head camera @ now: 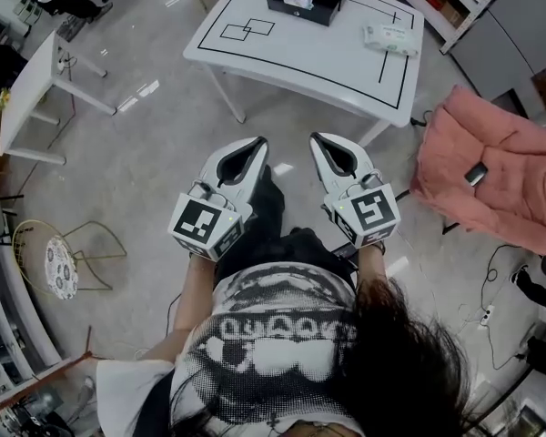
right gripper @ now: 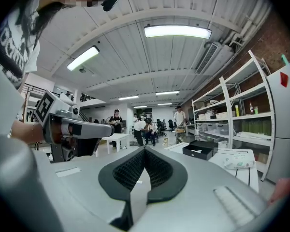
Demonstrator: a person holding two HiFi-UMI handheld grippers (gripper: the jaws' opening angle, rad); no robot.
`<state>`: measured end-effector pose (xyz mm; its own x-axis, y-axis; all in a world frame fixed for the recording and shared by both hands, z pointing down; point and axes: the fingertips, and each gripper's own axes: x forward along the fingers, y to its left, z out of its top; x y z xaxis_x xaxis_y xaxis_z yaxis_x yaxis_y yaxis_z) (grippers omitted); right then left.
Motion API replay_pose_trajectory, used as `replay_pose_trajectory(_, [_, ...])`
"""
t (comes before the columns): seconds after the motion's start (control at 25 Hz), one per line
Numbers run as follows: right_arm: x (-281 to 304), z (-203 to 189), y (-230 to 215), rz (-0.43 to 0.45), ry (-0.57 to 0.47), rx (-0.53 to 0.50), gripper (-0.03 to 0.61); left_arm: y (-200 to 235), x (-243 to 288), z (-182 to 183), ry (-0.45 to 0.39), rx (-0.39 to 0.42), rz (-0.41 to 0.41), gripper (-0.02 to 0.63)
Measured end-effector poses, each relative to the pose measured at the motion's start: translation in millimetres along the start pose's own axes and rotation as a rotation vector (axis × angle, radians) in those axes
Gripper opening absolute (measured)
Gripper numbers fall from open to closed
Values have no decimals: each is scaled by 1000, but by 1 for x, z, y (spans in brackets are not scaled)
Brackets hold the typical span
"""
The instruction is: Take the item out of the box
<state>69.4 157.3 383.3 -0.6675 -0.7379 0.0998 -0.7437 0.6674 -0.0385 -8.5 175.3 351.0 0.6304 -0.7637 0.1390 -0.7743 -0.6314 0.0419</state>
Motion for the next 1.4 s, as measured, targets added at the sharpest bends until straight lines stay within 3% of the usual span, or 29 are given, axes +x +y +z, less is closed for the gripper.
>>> replay_pose_trajectory(0.24, [55,0,-27,-21,31,3,0,52,37,1,5,0,-26,0])
replay_pose_trajectory(0.96, [260,27,-96,-132,108,29,0,263,146,25,28,-6,-146,0])
replay_pose_trajectory(1.4, [299,26,-118,-215,159,27,0,313,183,23,31,-43,-212,0])
